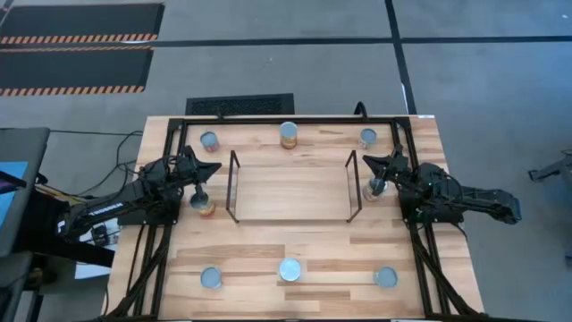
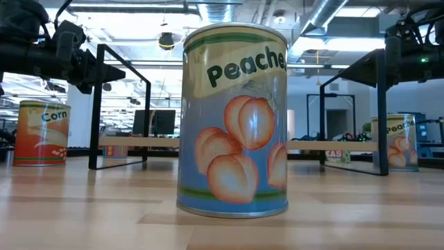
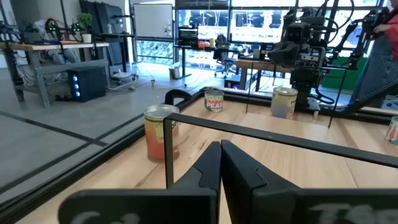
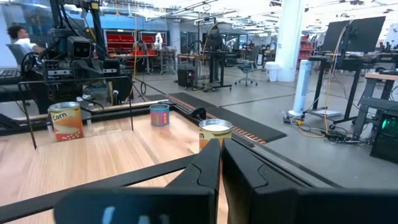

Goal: Pick and place cans onto a shelf

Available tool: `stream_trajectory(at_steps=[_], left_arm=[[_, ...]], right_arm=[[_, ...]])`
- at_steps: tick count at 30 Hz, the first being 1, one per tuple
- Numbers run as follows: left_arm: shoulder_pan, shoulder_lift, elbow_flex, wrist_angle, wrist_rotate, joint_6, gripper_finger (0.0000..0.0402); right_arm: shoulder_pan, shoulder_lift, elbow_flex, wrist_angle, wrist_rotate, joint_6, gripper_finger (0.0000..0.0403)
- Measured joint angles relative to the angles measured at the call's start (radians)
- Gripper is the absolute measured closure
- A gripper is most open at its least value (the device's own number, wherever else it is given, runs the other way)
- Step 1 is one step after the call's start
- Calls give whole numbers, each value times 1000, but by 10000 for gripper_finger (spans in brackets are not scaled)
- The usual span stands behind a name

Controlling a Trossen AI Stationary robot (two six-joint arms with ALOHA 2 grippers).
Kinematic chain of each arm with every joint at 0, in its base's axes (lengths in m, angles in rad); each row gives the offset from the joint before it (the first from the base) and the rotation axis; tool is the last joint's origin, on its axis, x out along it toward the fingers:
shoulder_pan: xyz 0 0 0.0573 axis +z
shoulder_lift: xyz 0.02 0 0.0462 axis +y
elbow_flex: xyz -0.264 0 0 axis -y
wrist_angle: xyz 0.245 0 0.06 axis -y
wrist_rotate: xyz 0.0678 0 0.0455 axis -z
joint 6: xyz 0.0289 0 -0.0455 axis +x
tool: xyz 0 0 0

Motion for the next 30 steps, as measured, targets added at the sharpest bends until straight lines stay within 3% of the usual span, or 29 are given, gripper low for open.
stream_trajectory(at_steps=[20,30], left_arm=[[0,0,0,0,0,0,401],[0,0,0,3,3,-188,401]], right_arm=[[0,0,0,0,0,0,361],[0,0,0,0,0,0,361]])
